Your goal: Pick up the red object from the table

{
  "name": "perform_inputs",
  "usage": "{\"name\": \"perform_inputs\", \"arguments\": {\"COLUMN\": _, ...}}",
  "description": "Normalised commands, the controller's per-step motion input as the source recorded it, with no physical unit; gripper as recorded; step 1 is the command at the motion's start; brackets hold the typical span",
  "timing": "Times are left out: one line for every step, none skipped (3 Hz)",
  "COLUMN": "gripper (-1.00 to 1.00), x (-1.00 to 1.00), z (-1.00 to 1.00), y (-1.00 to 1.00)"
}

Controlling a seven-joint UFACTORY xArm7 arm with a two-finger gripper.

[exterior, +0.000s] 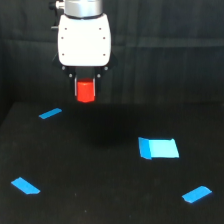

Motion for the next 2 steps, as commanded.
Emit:
{"name": "perform_inputs", "arguments": {"gripper": -1.0, "x": -0.05, "z": 0.09, "y": 0.05}}
{"name": "perform_inputs", "arguments": {"gripper": -0.94, "x": 0.04, "z": 0.01, "y": 0.02}}
